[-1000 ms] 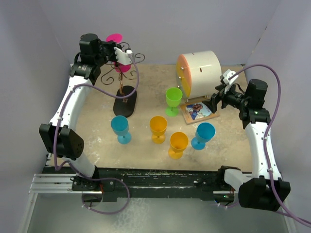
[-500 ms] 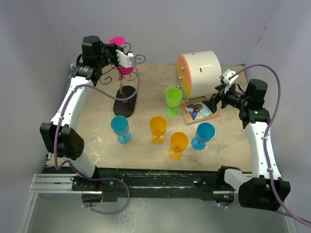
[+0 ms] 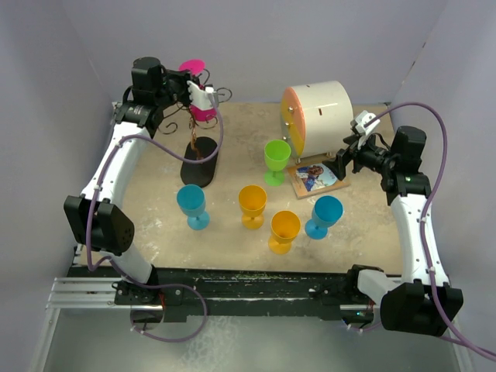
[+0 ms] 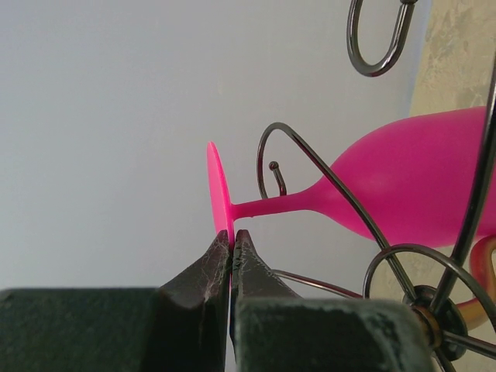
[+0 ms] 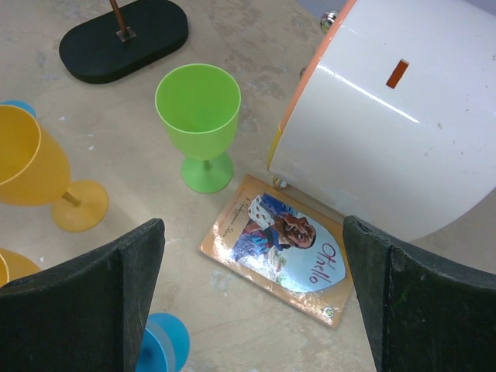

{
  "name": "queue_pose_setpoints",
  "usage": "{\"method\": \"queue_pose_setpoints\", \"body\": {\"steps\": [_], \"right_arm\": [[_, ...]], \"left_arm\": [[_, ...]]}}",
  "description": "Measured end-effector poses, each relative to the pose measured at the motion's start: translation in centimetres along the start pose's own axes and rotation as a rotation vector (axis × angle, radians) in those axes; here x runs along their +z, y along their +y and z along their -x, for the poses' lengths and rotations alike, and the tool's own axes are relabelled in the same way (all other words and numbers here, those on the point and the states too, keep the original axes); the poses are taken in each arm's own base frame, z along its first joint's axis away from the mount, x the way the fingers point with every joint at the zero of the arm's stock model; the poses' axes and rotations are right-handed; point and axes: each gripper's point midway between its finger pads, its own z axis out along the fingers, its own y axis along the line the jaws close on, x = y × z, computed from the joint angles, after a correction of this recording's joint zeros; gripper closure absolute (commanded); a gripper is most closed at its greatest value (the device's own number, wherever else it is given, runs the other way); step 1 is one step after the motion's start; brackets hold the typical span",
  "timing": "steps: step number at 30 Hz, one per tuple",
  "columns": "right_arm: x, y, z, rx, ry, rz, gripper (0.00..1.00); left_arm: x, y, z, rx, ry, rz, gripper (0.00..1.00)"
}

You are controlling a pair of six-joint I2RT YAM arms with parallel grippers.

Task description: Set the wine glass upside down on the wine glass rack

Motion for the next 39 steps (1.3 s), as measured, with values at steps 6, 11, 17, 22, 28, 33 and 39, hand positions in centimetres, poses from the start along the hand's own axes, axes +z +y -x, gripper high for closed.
{"method": "queue_pose_setpoints", "body": {"steps": [6,11,17,22,28,33,39], "right_arm": [[0.0,-0.1,0.0,0.0,0.002,-0.003,0.01],[0.1,-0.1,-0.2,0.003,0.005,-0.002,0.01],[0.2,-0.3,-0.7,0.012,0.018,-0.012,0.01],[0.2,-0.4,-0.9,0.015,0.022,-0.015,0.01],[0.2,-0.4,-0.9,0.015,0.022,-0.015,0.01],[0.2,-0.4,-1.0,0.017,0.024,-0.014,0.01],[0.2,-0.4,-1.0,0.017,0.024,-0.014,0.01]], "left_arm": [[0.3,-0.2,0.6,0.001,-0.024,-0.007,1.0],[1.0,-0.9,0.9,-0.001,-0.033,-0.021,1.0],[2.0,-1.7,1.1,-0.025,-0.039,-0.032,1.0],[2.5,-1.7,1.2,-0.049,-0.035,-0.02,1.0],[2.8,-1.7,0.7,-0.078,-0.011,-0.014,1.0],[2.8,-1.3,0.4,-0.106,0.009,-0.005,1.0],[2.7,-1.0,0.5,-0.108,0.008,0.0,1.0]]}}
